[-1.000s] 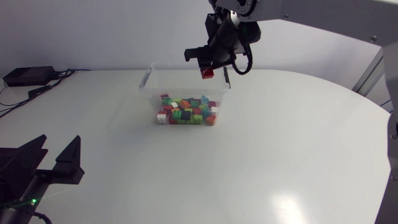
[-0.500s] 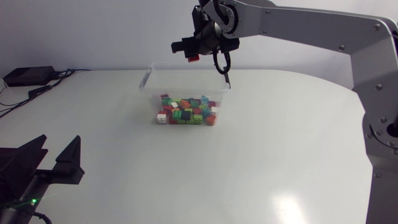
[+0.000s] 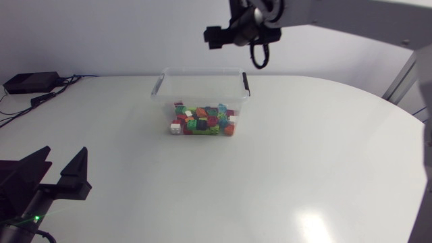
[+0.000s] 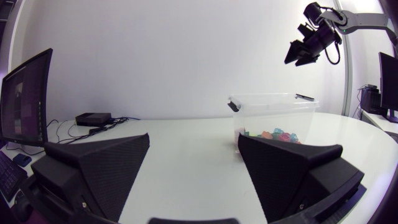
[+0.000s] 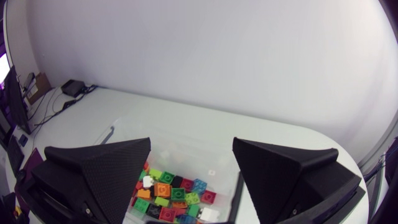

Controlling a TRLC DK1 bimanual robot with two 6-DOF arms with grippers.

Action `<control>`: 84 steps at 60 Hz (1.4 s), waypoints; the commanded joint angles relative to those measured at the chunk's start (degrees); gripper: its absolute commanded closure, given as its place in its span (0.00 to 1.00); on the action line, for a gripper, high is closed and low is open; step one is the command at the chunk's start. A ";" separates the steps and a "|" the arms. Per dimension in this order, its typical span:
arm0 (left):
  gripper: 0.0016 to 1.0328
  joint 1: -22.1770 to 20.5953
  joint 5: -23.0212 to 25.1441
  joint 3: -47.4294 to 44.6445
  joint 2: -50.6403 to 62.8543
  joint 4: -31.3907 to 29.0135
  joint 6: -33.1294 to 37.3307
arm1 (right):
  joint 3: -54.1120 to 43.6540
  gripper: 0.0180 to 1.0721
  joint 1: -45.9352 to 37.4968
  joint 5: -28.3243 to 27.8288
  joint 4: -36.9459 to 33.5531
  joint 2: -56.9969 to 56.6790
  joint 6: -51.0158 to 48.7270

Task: Place the duplo bricks in the container

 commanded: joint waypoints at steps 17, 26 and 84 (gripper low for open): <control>0.04 -0.31 -0.54 -1.19 -0.50 0.82 0.27 | -21.32 0.04 -15.71 2.93 8.85 -25.23 -4.63; 0.04 -0.31 -0.54 -1.19 -0.50 0.82 0.27 | -36.00 0.04 -19.84 2.93 16.85 -36.12 -7.80; 0.04 0.46 0.64 -1.17 -0.37 0.63 -0.36 | -94.35 0.04 -25.42 0.72 30.94 -91.25 -14.44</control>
